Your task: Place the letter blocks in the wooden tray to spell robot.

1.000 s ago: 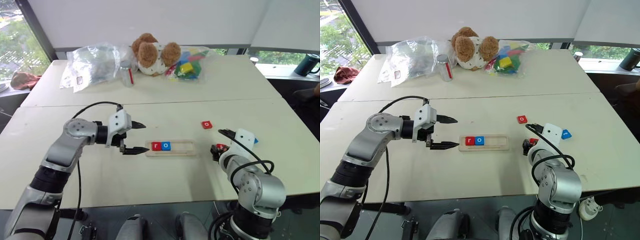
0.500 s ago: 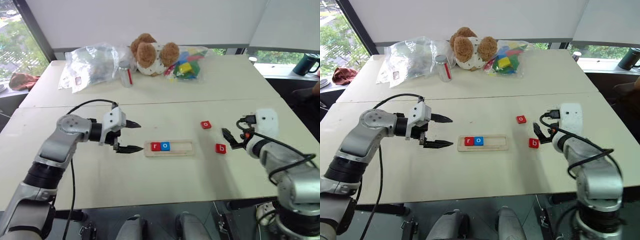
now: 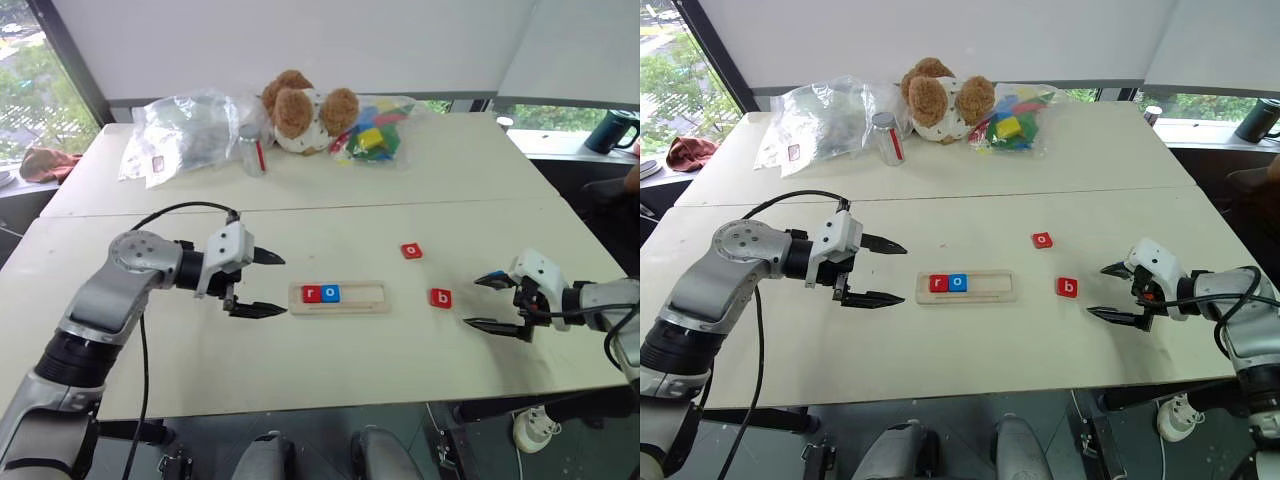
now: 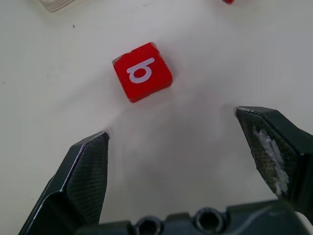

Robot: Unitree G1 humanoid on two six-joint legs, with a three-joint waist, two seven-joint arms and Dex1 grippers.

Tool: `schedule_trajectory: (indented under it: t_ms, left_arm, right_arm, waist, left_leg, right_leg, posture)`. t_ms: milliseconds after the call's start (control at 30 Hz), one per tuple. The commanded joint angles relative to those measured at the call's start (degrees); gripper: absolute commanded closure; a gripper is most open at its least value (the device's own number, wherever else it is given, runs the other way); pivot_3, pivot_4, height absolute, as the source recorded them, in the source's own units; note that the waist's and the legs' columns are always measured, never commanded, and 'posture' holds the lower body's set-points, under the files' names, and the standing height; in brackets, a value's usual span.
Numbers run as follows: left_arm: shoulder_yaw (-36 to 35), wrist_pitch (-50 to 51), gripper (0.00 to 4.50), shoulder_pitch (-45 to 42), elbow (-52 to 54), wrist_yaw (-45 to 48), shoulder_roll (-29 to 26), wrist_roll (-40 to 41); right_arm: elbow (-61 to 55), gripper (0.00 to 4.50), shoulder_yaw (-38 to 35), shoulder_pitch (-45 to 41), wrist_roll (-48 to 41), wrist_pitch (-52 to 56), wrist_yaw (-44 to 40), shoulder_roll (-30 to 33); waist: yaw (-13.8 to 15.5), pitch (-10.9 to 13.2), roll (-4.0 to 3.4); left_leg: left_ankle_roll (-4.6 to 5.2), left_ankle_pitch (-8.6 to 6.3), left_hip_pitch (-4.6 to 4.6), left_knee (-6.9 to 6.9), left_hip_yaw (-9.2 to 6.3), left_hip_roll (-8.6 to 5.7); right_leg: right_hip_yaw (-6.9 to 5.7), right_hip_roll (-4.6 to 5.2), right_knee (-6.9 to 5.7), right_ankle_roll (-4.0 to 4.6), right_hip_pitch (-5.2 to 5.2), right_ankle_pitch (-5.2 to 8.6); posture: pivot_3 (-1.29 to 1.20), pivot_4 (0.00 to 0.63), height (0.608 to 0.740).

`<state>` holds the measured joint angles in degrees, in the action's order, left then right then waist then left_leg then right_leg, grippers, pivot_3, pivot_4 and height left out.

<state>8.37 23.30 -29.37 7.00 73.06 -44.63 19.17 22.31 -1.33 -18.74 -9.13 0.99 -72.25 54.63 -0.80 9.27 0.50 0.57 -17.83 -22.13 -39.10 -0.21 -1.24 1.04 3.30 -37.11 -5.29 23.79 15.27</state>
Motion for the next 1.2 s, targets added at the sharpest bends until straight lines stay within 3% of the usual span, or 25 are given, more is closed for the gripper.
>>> schedule_trajectory:
  t_ms: [33, 267, 367, 467, 533, 633, 800, 1000, 1200]
  left_arm:
    - [-0.9, 0.0, 0.0, 0.6, 1.3, -1.6, -0.1, -0.3]
    - [-0.3, -1.4, 0.0, 2.2, 1.6, -3.1, -1.1, -2.3]
    - [-0.8, -0.4, 0.0, 2.3, 2.5, -3.7, -0.7, -2.0]
    - [-1.4, 0.0, 0.0, 2.7, 3.2, -4.0, -1.1, -1.8]
    - [-1.8, 0.0, 0.0, 3.1, 3.2, -4.2, -1.6, -1.9]
    - [-2.6, -0.1, 0.0, 3.6, 2.4, -4.2, -2.6, -2.0]
    - [-3.1, -3.5, 0.0, 3.0, -2.6, -4.7, -4.4, -4.1]
    - [-3.1, -3.4, 0.0, 3.1, -2.4, -4.7, -4.4, -3.6]
    - [-4.3, -1.7, 0.0, 5.7, 0.7, -6.6, -4.4, -2.9]
  right_arm:
    - [3.7, 0.04, 1.4, -3.1, 0.7, -3.1, -1.8, -1.4]
    - [7.9, 0.04, 4.1, -8.8, 1.2, -2.7, -4.3, -4.6]
    - [9.3, 0.9, 4.7, -10.0, 1.4, -3.0, -5.4, -4.9]
    - [10.7, 2.52, 5.0, -10.6, 1.7, -3.9, -6.1, -5.1]
    - [11.1, 3.37, 5.1, -10.7, 1.9, -4.2, -6.3, -5.2]
    - [8.0, 3.36, 5.2, -11.5, 0.9, -1.1, -6.9, -5.6]
    - [-8.8, 3.36, 9.9, -18.2, -1.8, 14.9, -8.5, -9.6]
    - [-5.8, 3.36, 17.8, -25.4, 5.0, 15.3, -6.0, -15.8]
    - [-2.1, 3.36, 21.5, -28.7, 7.4, 14.7, -7.7, -18.0]
  waist:
    - [0.1, 0.0, 0.0]
    - [0.1, 0.0, -0.01]
    - [0.2, 0.0, -0.02]
    - [0.2, 0.0, -0.02]
    - [0.1, 0.0, -0.02]
    - [0.1, 0.0, -0.03]
    - [-0.7, 0.0, -0.11]
    - [0.9, 0.0, -0.09]
    - [1.2, 0.0, -0.09]
  left_leg:
    - [-0.01, 0.0, -0.03, -0.01, 0.0, 0.0]
    - [-0.06, 0.03, -0.05, -0.07, 0.01, -0.11]
    - [-0.07, 0.03, -0.09, -0.04, -0.02, -0.11]
    - [-0.08, 0.03, -0.21, -0.05, -0.01, -0.13]
    - [-0.08, 0.03, -0.21, -0.05, 0.0, -0.13]
    - [-0.09, 0.04, -0.21, -0.04, -0.01, -0.13]
    - [-0.15, 0.07, -0.26, -0.03, 0.05, -0.12]
    - [-0.2, 0.09, -0.39, -0.01, -0.08, -0.14]
    - [-0.41, 0.21, -1.01, -0.13, -0.03, -0.28]
  right_leg:
    - [0.0, 0.02, 0.01, 0.0, 0.01, 0.0]
    - [0.0, 0.22, 0.0, 0.0, 0.0, -0.01]
    - [-0.02, 0.22, 0.0, 0.0, 0.06, -0.01]
    - [-0.01, 0.26, 0.0, 0.0, 0.18, -0.01]
    - [0.0, 0.27, 0.0, 0.0, 0.18, -0.01]
    - [0.0, 0.27, -0.01, 0.0, 0.21, -0.01]
    - [0.12, 0.24, -0.15, 0.02, 0.42, -0.02]
    - [-0.07, 0.28, -0.21, 0.02, 0.54, -0.02]
    - [-0.09, 0.41, -0.05, 0.01, 0.94, -0.03]
  posture:
    - [0.0, 0.15, 0.74]
    - [0.0, 0.15, 0.74]
    - [0.0, 0.15, 0.74]
    - [0.0, 0.15, 0.74]
    - [0.0, 0.15, 0.74]
    - [0.0, 0.15, 0.74]
    - [0.0, 0.15, 0.74]
    - [0.0, 0.15, 0.74]
    - [0.0, 0.15, 0.74]
